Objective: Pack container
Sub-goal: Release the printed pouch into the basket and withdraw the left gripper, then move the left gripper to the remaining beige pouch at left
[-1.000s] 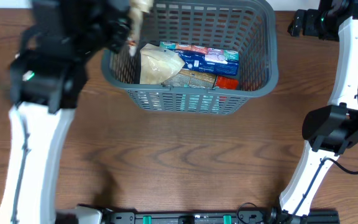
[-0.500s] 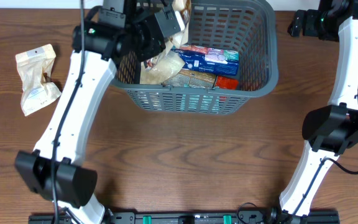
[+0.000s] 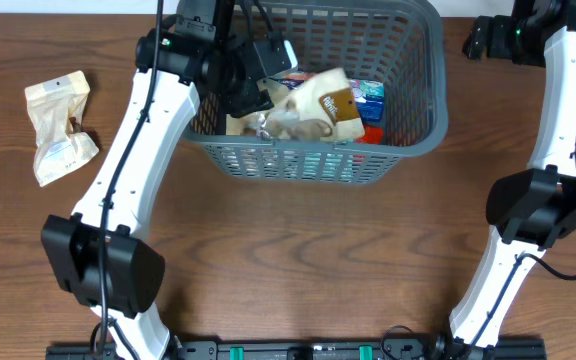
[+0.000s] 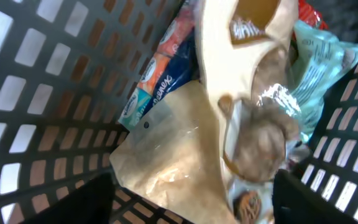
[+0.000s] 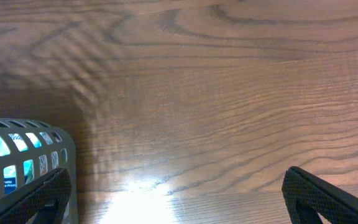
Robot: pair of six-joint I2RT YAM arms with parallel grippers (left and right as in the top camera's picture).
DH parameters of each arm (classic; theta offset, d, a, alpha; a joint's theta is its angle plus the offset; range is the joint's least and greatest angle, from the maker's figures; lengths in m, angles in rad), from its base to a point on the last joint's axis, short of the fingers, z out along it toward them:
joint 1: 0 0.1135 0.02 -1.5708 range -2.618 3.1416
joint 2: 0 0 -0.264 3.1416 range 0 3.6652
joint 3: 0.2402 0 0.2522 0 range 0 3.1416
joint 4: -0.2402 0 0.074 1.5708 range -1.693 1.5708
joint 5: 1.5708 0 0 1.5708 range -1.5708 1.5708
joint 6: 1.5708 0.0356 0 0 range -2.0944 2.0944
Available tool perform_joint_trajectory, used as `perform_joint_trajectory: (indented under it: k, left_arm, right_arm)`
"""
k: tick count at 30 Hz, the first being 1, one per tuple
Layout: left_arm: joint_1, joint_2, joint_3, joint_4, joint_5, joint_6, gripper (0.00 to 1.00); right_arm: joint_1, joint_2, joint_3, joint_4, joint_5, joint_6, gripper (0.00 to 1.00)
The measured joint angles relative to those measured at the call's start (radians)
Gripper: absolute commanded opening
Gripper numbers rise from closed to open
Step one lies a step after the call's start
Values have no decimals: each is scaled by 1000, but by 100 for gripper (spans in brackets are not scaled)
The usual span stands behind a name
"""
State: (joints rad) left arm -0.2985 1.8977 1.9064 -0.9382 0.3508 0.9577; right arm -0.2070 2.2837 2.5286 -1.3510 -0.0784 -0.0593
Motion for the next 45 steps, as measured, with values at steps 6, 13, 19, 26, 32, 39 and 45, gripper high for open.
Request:
perform_joint_trajectory:
  k: [6,13,19,26,32,39,45]
  left_arm:
    - [0,-100,-1,30,-85,-72,91]
    - [20,-404,0,127,-281,-198,99]
    - [189,-574,17,117,-421,-436,99]
    - [435,-471,19,24,-499,-674,99]
    - [581,-248,15,23,-517,-766,99]
    - [664,-27,14,34,-523,-816,99]
    - [671,119,14,83,-523,-828,99]
  right_arm:
    - [0,0,0,9,0,0,99]
    - [0,0,0,24,0,0,99]
    - [0,0,0,24,0,0,99]
    - [0,0,0,22,0,0,99]
    - [0,0,0,1,0,0,99]
    - [0,0,0,-17,0,0,99]
    - [0,0,0,-17,0,1,99]
